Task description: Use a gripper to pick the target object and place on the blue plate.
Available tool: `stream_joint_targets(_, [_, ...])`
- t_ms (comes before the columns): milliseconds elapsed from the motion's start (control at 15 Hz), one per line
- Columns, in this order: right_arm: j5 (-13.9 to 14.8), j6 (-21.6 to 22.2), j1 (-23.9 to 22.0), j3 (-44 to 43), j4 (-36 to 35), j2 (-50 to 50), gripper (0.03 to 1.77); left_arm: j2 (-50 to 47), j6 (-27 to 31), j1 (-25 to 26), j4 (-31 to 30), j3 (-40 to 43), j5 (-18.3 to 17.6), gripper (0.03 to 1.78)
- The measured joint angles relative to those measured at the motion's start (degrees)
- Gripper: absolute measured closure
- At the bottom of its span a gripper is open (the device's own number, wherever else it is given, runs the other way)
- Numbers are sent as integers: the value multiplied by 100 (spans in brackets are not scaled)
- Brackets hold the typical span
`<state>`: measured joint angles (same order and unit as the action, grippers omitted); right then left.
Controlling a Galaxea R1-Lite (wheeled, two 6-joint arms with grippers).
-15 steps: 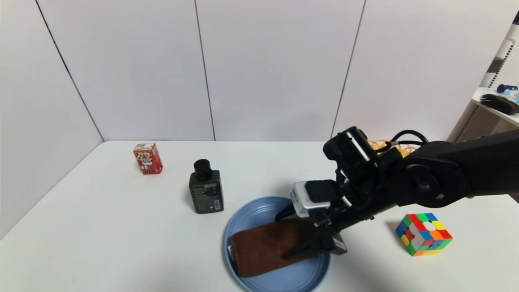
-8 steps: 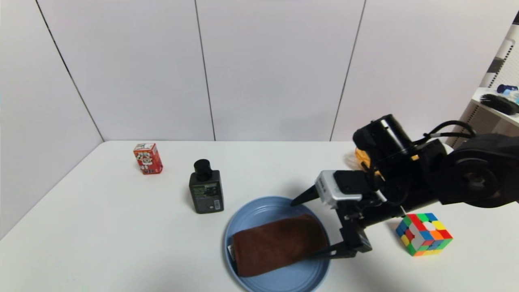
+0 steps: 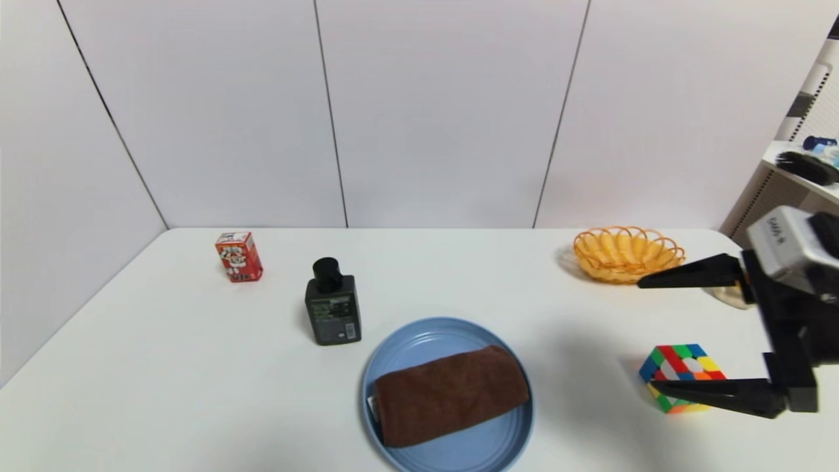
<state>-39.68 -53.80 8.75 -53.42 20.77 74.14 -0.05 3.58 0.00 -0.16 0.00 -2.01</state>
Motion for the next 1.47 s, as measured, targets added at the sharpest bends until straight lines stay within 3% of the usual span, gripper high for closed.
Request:
stream_joint_targets(267, [33, 1659, -845, 422, 78, -1596, 14, 0, 0, 0, 0, 0, 1, 12])
stream_joint_targets(467, [258, 3056, -1315, 800, 61, -2721, 13, 0, 0, 0, 0, 0, 0, 12])
stream_joint_targets(600, [664, 3847, -1608, 1258, -63, -3468, 12, 0, 0, 0, 0, 0, 0, 12])
stream_joint_targets(733, [1320, 4393, -1818, 1827, -479, -4047, 11, 0, 0, 0, 0, 0, 1, 12])
stream_joint_targets(867, [2169, 4686, -1804, 2366, -1074, -4474, 11, 0, 0, 0, 0, 0, 1, 12])
stream_joint_targets(1067, [3544, 4929, -1219, 2933, -1469, -4923, 11, 0, 0, -2, 0, 0, 0, 12])
stream_joint_targets(1133, [3834, 4955, -1106, 3116, -1491, -5105, 11, 0, -1, 0, 0, 0, 0, 12])
stream_joint_targets(1200, [3963, 4962, -1033, 3313, -1502, -5331, 11, 0, -1, 0, 0, 0, 1, 12])
stream_joint_targets(1467, [4001, 4905, -937, 4168, -1585, -6301, 11, 0, -1, 0, 0, 0, 1, 12])
